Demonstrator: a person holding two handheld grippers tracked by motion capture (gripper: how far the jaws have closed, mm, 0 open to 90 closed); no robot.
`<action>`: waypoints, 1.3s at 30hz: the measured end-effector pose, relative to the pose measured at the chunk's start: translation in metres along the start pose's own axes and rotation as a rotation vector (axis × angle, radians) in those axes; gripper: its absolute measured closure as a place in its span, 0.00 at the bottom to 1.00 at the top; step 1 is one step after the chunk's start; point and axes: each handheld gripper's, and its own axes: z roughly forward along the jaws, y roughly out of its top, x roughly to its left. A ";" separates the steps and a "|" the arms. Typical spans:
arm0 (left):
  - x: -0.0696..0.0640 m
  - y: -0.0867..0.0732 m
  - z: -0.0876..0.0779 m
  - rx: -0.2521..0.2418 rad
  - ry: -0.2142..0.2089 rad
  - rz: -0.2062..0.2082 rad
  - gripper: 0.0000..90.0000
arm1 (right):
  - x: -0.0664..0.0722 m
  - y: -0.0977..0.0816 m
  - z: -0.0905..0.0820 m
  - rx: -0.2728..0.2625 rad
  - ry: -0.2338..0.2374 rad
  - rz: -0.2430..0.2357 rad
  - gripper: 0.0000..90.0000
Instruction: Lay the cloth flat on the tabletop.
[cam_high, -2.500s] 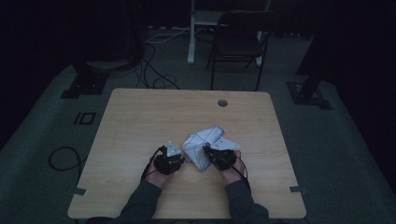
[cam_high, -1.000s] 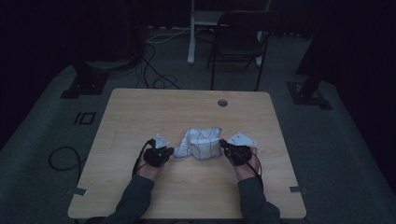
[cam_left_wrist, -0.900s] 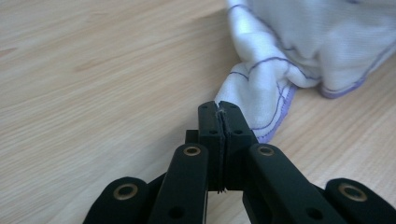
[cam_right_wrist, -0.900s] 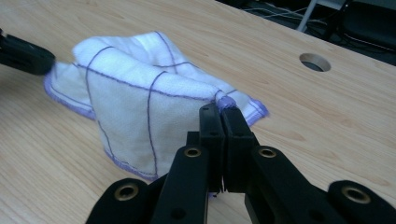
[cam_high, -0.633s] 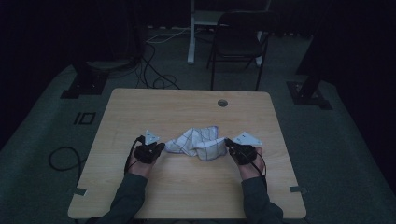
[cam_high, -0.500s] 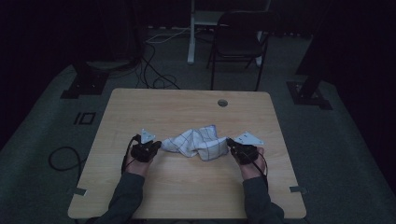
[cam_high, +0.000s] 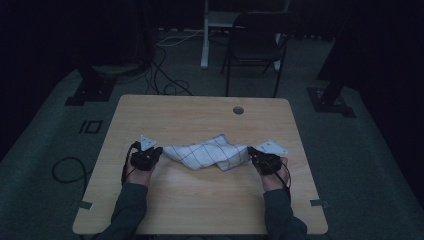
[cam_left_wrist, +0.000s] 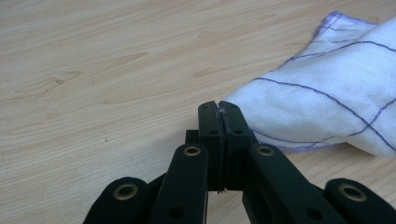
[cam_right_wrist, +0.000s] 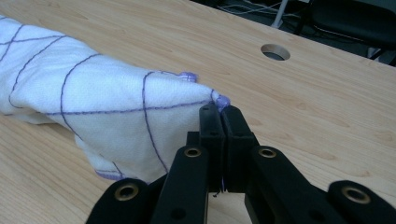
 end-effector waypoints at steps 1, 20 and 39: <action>0.000 0.000 0.000 0.000 0.000 0.000 1.00 | 0.000 0.000 0.000 0.000 0.000 0.000 0.99; 0.004 0.040 -0.010 -0.109 0.041 0.012 1.00 | -0.007 0.013 0.003 -0.023 -0.022 0.008 0.99; 0.006 0.051 0.059 -0.007 0.070 0.010 0.98 | -0.039 0.015 0.066 0.101 -0.083 0.060 1.00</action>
